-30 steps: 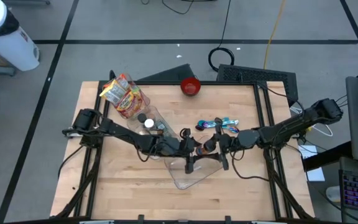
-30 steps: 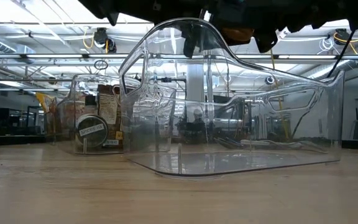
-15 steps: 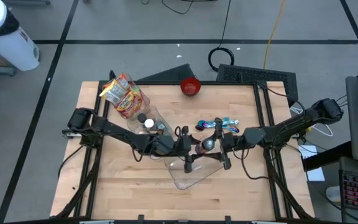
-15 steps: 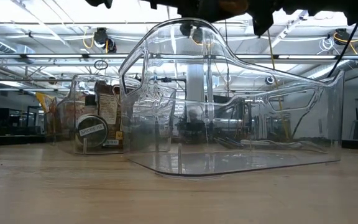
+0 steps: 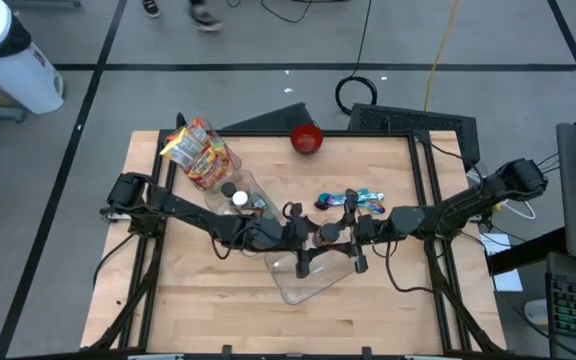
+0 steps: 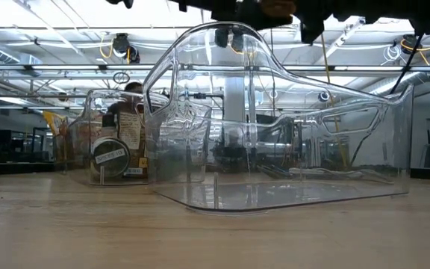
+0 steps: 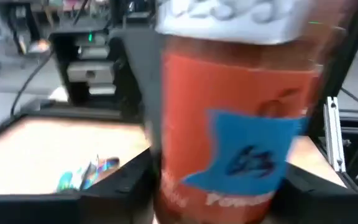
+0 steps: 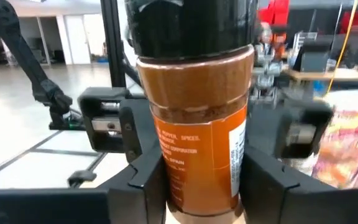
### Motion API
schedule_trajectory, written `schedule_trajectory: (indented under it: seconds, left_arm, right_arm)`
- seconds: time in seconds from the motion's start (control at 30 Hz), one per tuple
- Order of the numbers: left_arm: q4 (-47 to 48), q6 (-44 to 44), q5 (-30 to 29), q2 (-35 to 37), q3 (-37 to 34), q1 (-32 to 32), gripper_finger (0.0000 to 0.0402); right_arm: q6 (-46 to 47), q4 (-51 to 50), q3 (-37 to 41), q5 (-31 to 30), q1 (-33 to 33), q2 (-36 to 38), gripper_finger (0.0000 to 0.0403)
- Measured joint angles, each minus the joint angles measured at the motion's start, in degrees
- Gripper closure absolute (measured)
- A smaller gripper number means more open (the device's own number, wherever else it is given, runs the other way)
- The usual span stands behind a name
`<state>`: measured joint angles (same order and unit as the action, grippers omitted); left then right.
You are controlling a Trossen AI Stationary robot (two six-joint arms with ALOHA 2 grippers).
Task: Pick & Place Food Item
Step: Put the orange seasoning bottle into the middle transparent bin
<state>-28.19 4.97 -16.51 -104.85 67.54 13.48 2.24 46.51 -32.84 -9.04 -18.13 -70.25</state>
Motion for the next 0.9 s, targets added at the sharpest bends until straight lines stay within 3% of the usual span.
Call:
schedule_trajectory:
  seconds: [0.2, 0.33, 0.47, 0.57, 0.67, 0.77, 0.9]
  left_arm:
    - [15.5, 7.9, -0.6, 4.6, -0.3, 1.4, 0.0057]
    - [24.6, 11.2, 0.4, 11.6, -0.2, 3.1, 0.0011]
    - [38.7, 16.2, 1.1, 18.2, 3.4, 3.1, 0.0014]
    - [53.2, 20.0, 1.3, 19.7, 13.5, 1.1, 0.0024]
    - [65.1, 19.2, 2.7, 16.8, 23.4, -1.0, 0.0033]
    - [69.6, 15.9, 7.4, 12.6, 29.5, -2.5, 0.0036]
    - [68.9, 9.8, 12.3, 7.9, 33.8, -2.7, 0.0033]
  right_arm:
    - [-0.5, 1.3, -0.5, 0.6, -0.1, 3.3, 0.0262]
    - [1.1, -2.5, -0.3, 0.3, 0.0, 3.3, 0.0260]
    - [5.7, -9.4, -0.3, 0.3, 0.1, 3.2, 0.0260]
    - [8.2, -11.7, -0.3, 0.2, 0.2, 1.5, 0.0258]
    - [10.0, -10.8, -0.9, 0.2, 0.2, -0.8, 0.0258]
    - [10.5, -11.7, -1.8, 0.3, 0.5, -3.9, 0.0258]
    - [10.4, -11.1, -3.3, 0.3, 0.5, -6.4, 0.0257]
